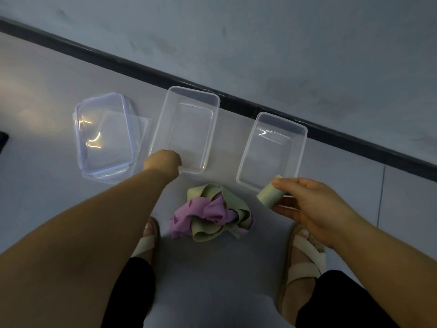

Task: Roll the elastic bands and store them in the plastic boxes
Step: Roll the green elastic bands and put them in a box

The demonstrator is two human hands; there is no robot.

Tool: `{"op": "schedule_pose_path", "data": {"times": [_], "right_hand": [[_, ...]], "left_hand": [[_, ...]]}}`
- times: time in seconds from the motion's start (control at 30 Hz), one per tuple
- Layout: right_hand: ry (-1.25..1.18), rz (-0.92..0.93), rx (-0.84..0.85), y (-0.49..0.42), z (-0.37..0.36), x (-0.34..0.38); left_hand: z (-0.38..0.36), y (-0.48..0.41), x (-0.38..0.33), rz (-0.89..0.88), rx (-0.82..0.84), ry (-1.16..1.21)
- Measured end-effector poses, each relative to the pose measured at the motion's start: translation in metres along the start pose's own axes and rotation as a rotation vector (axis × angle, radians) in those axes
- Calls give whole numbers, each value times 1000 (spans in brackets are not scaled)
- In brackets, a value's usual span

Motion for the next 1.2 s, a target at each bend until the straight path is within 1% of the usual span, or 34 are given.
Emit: {"op": "schedule_pose_path", "data": {"times": [0.03, 0.1, 0.13, 0.17, 0.2, 0.23, 0.27, 0.37, 0.4, 0.47, 0.57, 0.63, 0.67, 0.73, 0.77, 0.83, 0.9, 1.0, 1.1, 1.2], "right_hand": [[1, -5, -5, -3, 3, -2], [13, -9, -19, -9, 9, -2], [9, -10, -25, -11, 13, -2], [2, -9, -30, -13, 17, -1], [-5, -7, -34, -15, 21, -1], [-10, -6, -37, -17, 25, 0], [-12, -4, -39, -18, 29, -1], [-19, 5, -38, -22, 39, -4], [-25, 8, -40, -23, 43, -5], [-51, 13, -40, -25, 50, -7], [-95, 17, -38, -25, 60, -7], [-98, 25, -40, -24, 64, -4], [-99, 34, -42, -23, 66, -1], [-104, 50, -51, -22, 71, 4], [-114, 57, -57, -21, 74, 7], [-156, 72, -57, -18, 81, 12], [-199, 87, -40, -15, 86, 16], [-296, 115, -3, -10, 93, 25], [-411, 139, 44, -7, 95, 37], [-428, 146, 68, -8, 92, 44]], "left_hand": [[3, -1, -8, -23, -58, 1], [19, 1, -33, -145, -262, 12], [25, 3, -51, -244, -357, 29], [29, 5, -71, -353, -413, 41], [27, 5, -92, -458, -421, 39], [22, 4, -114, -546, -387, 19], [12, 0, -134, -612, -315, -26], [-25, -15, -183, -747, -80, -305], [-34, -18, -193, -762, -39, -390], [-47, -26, -201, -730, 12, -508], [-55, -29, -201, -693, 41, -583], [-45, -23, -197, -720, 7, -518], [-34, -18, -196, -751, -51, -450], [2, -5, -192, -807, -213, -219], [24, 3, -189, -805, -265, -93], [65, 19, -185, -755, -308, 116], [94, 28, -179, -661, -292, 264], [111, 30, -168, -551, -208, 419], [115, 29, -159, -511, -175, 484], [116, 28, -160, -512, -175, 501]]}}
Point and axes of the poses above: each hand's wrist, its own y-axis away from the middle knuckle, its own z-axis out of the back of the hand, x = y × z, the point moved 8 cm from there along -y, towards the middle knuckle, and after that the axes turned 14 degrees about -z, right-handed, at the moved point
